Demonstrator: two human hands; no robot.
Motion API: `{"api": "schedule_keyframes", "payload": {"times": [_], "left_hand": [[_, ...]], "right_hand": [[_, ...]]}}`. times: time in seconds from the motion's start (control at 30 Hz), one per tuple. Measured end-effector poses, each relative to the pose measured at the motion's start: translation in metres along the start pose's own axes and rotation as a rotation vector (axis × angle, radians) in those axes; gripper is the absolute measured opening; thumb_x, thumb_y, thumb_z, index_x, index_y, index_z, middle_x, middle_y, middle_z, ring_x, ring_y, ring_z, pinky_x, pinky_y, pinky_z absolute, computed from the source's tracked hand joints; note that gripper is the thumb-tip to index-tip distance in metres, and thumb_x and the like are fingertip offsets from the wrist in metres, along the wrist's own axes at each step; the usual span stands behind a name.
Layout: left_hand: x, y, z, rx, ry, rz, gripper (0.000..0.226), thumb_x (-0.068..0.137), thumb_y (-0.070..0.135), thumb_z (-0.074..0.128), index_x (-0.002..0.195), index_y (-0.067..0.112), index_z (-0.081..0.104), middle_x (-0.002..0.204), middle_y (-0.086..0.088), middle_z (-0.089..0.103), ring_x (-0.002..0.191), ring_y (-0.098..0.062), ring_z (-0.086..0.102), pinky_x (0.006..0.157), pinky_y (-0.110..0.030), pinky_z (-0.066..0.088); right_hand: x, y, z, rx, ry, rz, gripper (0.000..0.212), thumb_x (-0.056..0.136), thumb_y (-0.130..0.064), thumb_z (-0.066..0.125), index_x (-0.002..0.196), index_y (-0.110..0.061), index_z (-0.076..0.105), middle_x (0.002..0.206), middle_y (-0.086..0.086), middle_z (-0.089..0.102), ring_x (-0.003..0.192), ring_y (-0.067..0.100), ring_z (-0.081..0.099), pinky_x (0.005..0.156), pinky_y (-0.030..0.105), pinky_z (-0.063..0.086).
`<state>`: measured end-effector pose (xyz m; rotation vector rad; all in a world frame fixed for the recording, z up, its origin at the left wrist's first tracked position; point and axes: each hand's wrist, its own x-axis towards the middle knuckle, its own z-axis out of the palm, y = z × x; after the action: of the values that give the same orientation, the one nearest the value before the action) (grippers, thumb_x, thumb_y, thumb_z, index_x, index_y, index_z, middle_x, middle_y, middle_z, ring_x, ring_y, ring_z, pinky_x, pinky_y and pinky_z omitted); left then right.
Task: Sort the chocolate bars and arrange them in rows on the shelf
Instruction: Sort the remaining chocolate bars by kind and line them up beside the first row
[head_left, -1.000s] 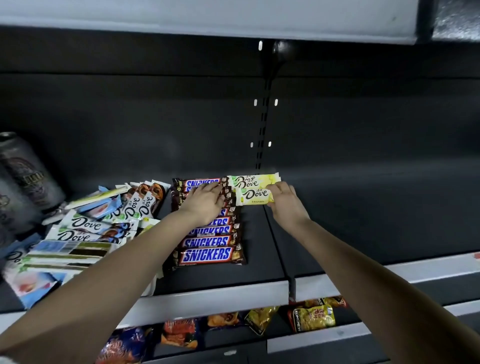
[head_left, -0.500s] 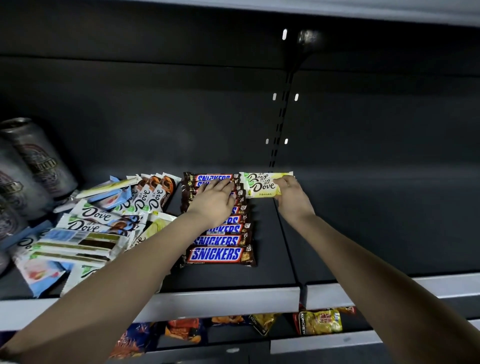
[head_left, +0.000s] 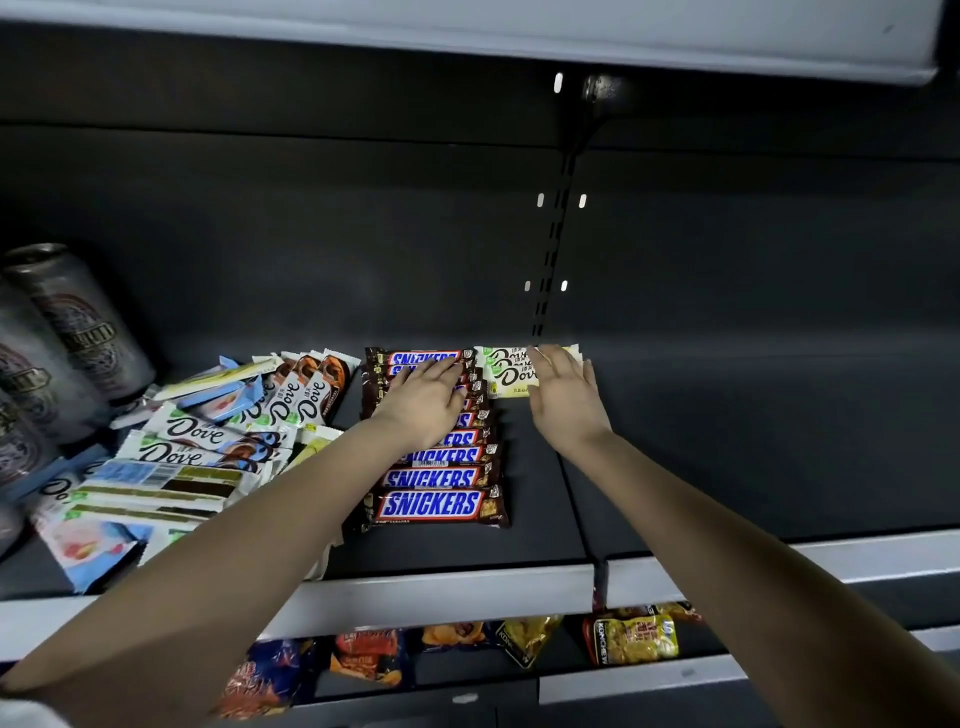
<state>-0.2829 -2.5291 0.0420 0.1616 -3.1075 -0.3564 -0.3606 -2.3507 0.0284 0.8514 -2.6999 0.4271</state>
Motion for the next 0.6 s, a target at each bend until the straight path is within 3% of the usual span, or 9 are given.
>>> {"api": "schedule_keyframes", "payload": {"times": [0.3,0.6], "left_hand": [[-0.028,-0.028,-0.016,0.02,0.048,-0.068,0.051,0.101,0.036,0.022,0.148,0.017,0.019,0.157,-0.003,0.016,0.145,-0.021,0.01,0.119,-0.042,0.005],[-0.083,-0.088,-0.038,0.029,0.145,-0.214,0.049,0.101,0.03,0.028,0.147,0.015,0.023,0.156,-0.002,0.02,0.145,-0.019,0.011,0.118,-0.038,0.009]], "right_hand": [[0.008,-0.057,-0.006,0.123,0.099,-0.123,0.042,0.094,-0.015,0.042,0.136,-0.014,0.042,0.144,0.008,0.035,0.138,0.023,0.022,0.116,0.045,0.013],[0.018,-0.146,0.005,0.242,0.074,-0.31,0.037,0.094,-0.015,0.044,0.129,-0.007,0.05,0.14,0.015,0.04,0.133,0.031,0.03,0.115,0.042,0.019]]}}
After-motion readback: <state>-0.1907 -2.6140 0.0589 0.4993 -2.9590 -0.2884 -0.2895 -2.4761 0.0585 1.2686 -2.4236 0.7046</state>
